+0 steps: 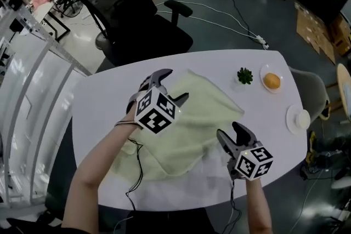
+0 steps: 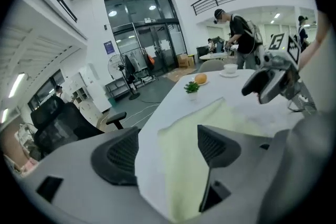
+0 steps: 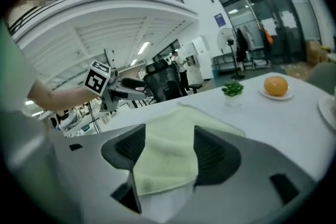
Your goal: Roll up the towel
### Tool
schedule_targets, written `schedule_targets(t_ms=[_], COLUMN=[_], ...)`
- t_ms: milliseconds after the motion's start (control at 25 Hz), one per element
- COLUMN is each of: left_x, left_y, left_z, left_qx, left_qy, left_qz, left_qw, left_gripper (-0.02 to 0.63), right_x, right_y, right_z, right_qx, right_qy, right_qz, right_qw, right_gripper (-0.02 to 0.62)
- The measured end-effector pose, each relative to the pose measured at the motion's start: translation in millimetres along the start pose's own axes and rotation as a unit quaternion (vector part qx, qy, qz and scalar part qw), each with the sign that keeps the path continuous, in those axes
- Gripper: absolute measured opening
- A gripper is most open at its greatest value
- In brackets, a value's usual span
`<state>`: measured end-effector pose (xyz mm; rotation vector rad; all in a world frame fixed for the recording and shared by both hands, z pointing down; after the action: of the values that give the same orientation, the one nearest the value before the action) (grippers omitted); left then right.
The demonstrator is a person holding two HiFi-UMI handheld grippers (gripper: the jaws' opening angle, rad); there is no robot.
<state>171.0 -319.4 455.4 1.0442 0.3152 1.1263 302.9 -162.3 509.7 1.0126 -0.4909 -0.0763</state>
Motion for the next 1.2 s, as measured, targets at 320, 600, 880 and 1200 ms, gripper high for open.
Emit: schedule_targets(t_ms=[320, 600, 880, 1200], left_x=[58.3, 95.1, 112.7, 113.0], left_y=[64.7, 170.5, 297.9, 365.9], left_z=[-160.6, -269.4, -335.7, -339.3], left_qx=[-0.007, -0.072, -0.185, -0.223], left_qy=[0.042, 0.048, 0.027, -0.014], left_qz=[-0.061, -0.077, -0.087, -0.046], left_qw=[0.9972, 0.9933, 0.9786, 0.9736], left_gripper=[0.360, 0.360, 0.360, 0.139], right_x=[-113.6, -186.6, -194.3, -184.4], right_y=[33.1, 92.5, 171.6, 205.0], right_z=[-4.5, -8.3, -18.4, -5.4], right_qx=[-0.038, -0.108, -0.199, -0.246], right_qy=[-0.083, -0.117, -0.128, -0.109], right_qz=[-0.109, -0.241, -0.310, -0.386], right_qw=[0.990, 0.957, 0.921, 0.882], right_gripper=[0.344, 0.347, 0.347, 0.260])
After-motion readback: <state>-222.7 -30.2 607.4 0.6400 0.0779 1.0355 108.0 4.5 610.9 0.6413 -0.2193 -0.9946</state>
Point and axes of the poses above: the fingertips, and each gripper's own axes: z forward along the fingers, x to its right, y out of its underside, the point moved 1 cm from there along -z, backward along the fingers, and after that the axes turned 3 degrees about x, right-handed, at the moved point
